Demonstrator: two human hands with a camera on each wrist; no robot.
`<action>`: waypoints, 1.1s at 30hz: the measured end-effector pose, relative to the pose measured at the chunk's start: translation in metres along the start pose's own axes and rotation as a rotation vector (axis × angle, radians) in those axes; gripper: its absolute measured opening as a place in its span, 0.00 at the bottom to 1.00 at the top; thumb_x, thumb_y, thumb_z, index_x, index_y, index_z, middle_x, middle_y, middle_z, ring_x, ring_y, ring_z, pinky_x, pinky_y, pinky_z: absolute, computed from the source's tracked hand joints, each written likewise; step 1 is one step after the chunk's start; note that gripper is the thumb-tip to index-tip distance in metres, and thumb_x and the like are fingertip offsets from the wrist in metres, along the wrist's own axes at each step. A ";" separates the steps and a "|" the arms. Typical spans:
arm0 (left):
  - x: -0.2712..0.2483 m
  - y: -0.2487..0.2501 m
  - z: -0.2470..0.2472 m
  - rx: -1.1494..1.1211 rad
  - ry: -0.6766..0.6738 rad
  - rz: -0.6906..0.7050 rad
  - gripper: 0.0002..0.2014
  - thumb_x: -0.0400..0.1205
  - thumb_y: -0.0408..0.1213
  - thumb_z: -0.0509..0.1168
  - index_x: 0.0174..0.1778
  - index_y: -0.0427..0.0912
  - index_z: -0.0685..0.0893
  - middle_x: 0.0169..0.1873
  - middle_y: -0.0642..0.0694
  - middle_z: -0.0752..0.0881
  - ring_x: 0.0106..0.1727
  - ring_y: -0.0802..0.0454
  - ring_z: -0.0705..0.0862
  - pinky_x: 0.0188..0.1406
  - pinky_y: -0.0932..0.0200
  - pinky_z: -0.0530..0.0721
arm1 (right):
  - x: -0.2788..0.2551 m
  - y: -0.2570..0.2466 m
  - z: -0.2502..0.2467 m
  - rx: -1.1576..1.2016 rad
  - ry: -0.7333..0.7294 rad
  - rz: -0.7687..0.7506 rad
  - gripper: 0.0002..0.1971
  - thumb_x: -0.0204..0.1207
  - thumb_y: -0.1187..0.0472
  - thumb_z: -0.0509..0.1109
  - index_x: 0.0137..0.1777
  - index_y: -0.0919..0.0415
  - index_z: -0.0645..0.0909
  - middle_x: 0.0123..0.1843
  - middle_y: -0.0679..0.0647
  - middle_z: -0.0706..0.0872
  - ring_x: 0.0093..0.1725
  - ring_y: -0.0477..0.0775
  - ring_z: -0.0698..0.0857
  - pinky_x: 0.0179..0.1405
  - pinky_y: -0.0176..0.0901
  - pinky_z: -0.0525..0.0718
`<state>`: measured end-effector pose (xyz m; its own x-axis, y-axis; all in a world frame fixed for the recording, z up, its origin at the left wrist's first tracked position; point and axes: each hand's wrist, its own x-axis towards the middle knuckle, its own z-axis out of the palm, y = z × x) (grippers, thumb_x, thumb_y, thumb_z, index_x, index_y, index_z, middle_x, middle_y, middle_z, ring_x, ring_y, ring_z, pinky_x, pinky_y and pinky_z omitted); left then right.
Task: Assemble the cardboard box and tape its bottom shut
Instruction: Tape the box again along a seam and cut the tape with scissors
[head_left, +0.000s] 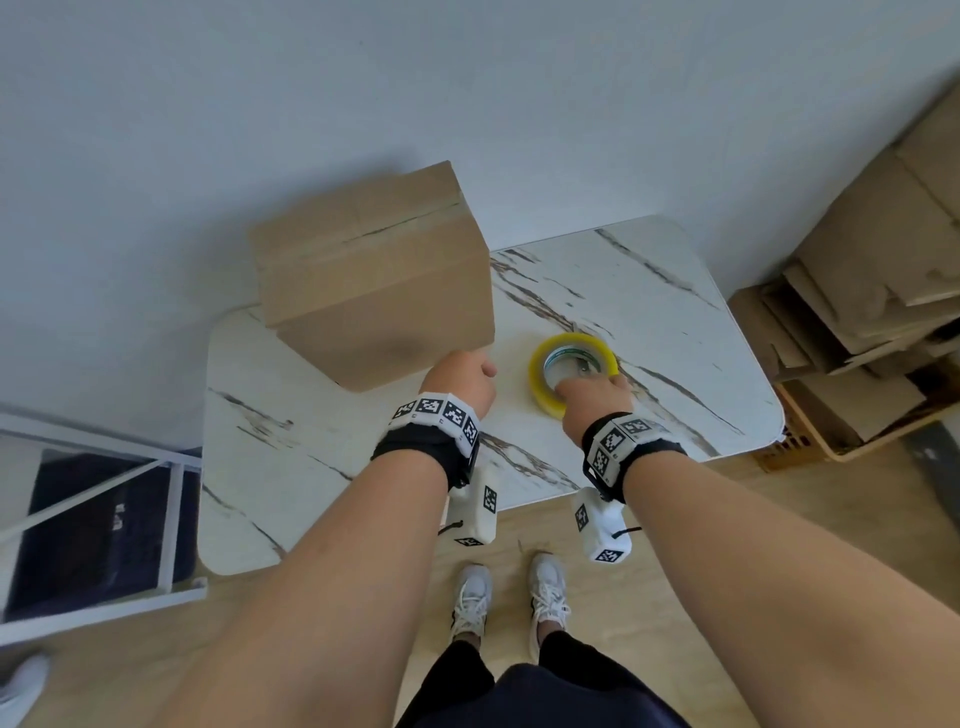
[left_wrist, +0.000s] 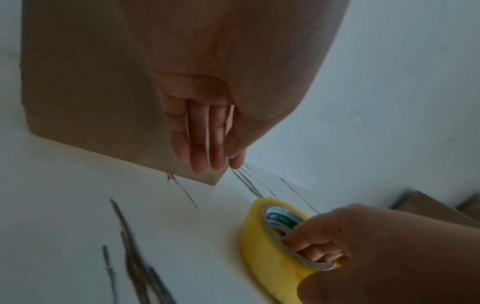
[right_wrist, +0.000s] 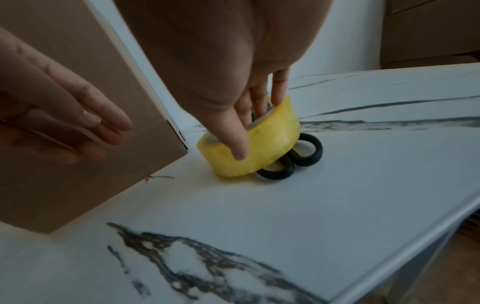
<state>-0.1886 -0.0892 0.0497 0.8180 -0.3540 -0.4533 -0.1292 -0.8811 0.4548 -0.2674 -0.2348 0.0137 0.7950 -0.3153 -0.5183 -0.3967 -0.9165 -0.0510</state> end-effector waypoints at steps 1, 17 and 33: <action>0.000 0.000 0.000 -0.004 0.003 0.003 0.21 0.82 0.28 0.52 0.65 0.46 0.84 0.66 0.46 0.83 0.64 0.43 0.82 0.65 0.51 0.80 | 0.000 -0.001 -0.002 0.007 -0.010 0.006 0.21 0.74 0.72 0.58 0.62 0.55 0.81 0.57 0.56 0.84 0.66 0.60 0.75 0.77 0.53 0.61; 0.002 0.049 -0.046 -0.086 -0.017 0.177 0.17 0.84 0.33 0.56 0.61 0.45 0.86 0.64 0.45 0.84 0.64 0.44 0.82 0.61 0.56 0.79 | -0.026 0.007 -0.084 0.809 0.219 0.151 0.16 0.78 0.66 0.61 0.63 0.65 0.81 0.58 0.64 0.86 0.53 0.62 0.82 0.55 0.49 0.79; -0.028 0.115 -0.094 -0.594 -0.006 0.331 0.17 0.80 0.33 0.68 0.64 0.32 0.81 0.43 0.32 0.90 0.44 0.36 0.90 0.54 0.45 0.88 | -0.067 0.004 -0.155 1.335 0.388 0.132 0.10 0.73 0.71 0.64 0.48 0.58 0.83 0.52 0.61 0.85 0.61 0.66 0.83 0.67 0.64 0.79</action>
<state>-0.1737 -0.1508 0.1866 0.7849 -0.5787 -0.2213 -0.0412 -0.4052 0.9133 -0.2509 -0.2560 0.1805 0.7058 -0.6283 -0.3274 -0.4356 -0.0204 -0.8999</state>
